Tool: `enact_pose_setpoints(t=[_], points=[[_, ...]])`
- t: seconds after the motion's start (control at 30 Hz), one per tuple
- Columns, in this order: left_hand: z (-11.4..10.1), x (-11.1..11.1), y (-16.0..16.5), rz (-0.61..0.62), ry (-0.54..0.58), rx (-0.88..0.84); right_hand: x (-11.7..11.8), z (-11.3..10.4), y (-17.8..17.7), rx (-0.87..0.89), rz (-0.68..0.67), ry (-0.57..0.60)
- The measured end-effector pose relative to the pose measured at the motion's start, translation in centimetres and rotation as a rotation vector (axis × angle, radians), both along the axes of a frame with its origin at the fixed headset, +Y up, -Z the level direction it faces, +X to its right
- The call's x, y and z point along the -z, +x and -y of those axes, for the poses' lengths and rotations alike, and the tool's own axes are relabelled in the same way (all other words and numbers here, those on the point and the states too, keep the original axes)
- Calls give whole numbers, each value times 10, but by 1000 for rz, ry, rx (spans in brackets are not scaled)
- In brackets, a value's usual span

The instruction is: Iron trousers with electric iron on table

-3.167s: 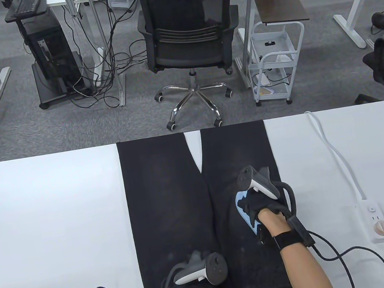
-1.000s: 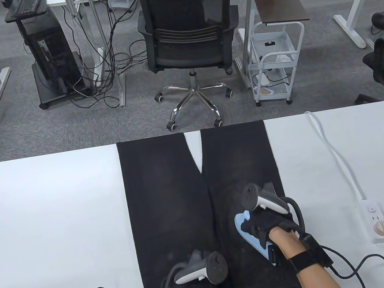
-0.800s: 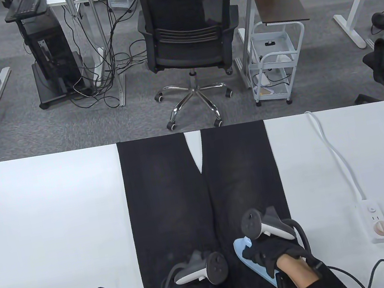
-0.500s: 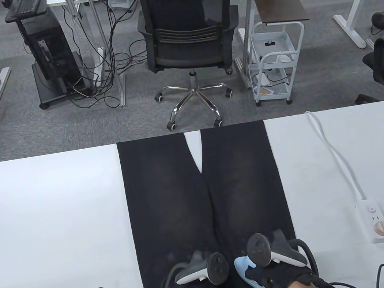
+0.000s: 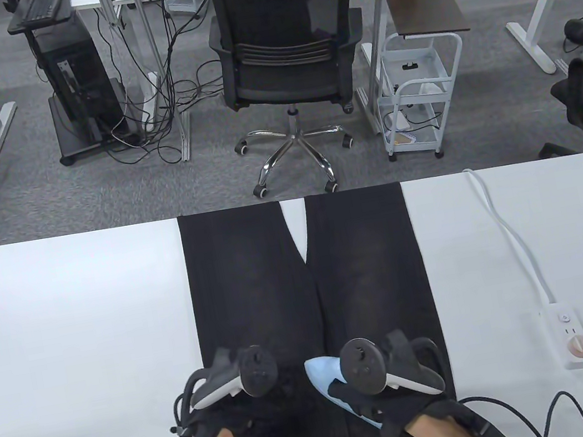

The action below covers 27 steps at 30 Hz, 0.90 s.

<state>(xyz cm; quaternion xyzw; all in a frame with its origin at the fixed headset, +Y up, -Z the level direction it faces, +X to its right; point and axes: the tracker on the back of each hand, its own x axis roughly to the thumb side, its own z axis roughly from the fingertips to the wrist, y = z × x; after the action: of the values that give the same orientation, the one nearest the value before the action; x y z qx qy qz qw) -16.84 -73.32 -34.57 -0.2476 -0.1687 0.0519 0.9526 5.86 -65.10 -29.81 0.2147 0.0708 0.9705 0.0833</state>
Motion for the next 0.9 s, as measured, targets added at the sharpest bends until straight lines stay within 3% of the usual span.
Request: enact_pose_setpoints(t=[0.13, 0.23, 0.43, 0.73, 0.8, 0.9], points=[[27, 12, -38, -91, -132, 63, -4, 12, -41, -10, -101, -45], [53, 14, -56, -107, -253, 85, -3, 51, -73, -88, -162, -123], [78, 12, -69, -144, -298, 62, 6, 100, -104, -253, -185, -139], [78, 11, -68, -146, -301, 57, 39, 101, -125, -294, -145, -77], [78, 11, -68, -148, -303, 55, 51, 101, -133, -313, -134, -24], [78, 11, -68, -148, -302, 52, 84, 100, -141, -288, -70, -45]])
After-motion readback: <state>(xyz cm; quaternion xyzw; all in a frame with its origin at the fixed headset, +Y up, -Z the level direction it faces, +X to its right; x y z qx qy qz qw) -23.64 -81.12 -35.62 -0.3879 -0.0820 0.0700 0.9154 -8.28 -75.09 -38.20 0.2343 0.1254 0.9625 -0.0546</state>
